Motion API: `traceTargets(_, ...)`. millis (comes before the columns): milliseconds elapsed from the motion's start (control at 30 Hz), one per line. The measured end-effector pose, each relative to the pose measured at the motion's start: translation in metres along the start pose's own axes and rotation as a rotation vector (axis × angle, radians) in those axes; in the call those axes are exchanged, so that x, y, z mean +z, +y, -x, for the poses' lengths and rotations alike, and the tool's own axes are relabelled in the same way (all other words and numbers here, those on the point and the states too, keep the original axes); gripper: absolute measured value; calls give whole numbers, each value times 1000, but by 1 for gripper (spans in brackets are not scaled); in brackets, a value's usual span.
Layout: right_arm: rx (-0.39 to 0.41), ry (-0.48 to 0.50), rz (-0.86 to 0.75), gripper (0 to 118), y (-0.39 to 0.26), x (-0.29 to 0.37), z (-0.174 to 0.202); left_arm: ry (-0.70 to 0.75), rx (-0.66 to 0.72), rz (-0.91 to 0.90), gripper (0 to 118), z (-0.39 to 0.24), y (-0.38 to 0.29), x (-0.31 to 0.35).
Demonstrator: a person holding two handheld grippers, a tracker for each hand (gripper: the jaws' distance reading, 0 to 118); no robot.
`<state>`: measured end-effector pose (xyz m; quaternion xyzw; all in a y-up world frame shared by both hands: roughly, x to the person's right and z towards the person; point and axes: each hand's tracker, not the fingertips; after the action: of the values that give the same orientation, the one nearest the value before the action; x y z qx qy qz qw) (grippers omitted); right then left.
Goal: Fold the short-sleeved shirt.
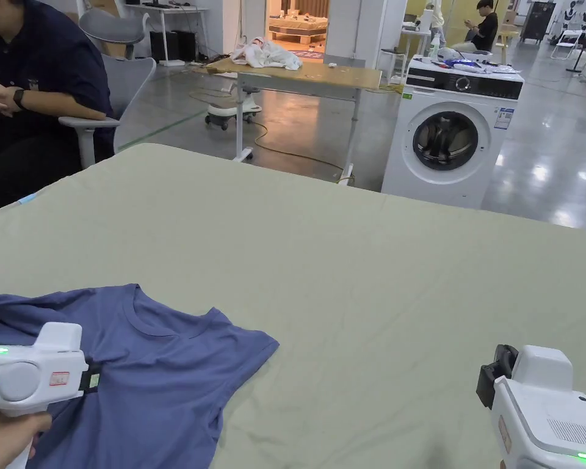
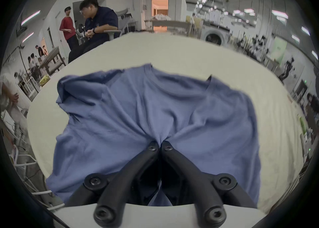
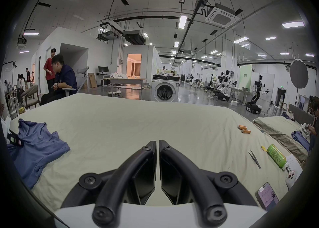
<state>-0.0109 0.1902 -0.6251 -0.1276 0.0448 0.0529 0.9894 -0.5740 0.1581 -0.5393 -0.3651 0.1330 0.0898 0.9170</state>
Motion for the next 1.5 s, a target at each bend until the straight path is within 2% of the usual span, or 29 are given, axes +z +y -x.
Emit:
traceTargets(200, 0, -5, -16, 2, 3, 1, -3, -87, 50, -158, 0, -2, 35, 47)
traceTargets(467, -14, -18, -39, 2, 9, 7, -13, -164, -58, -371, 0, -57, 94, 112)
traceTargets(700, -36, -43, -68, 3, 17, 18, -32, -316, -169, -512, 0, -133, 149, 158)
traceTargets(1067, -65, -116, -104, 3, 24, 42, -75, -597, -313, -512, 0, -296, 167, 164)
traceTargets(1333, -84, -183, -92, 3, 13, 59, -108, -855, -342, -435, 0, -390, 124, 143)
traceTargets(1500, -89, -211, -73, 3, 3, 67, -122, -879, -402, -328, 0, -423, 81, 116)
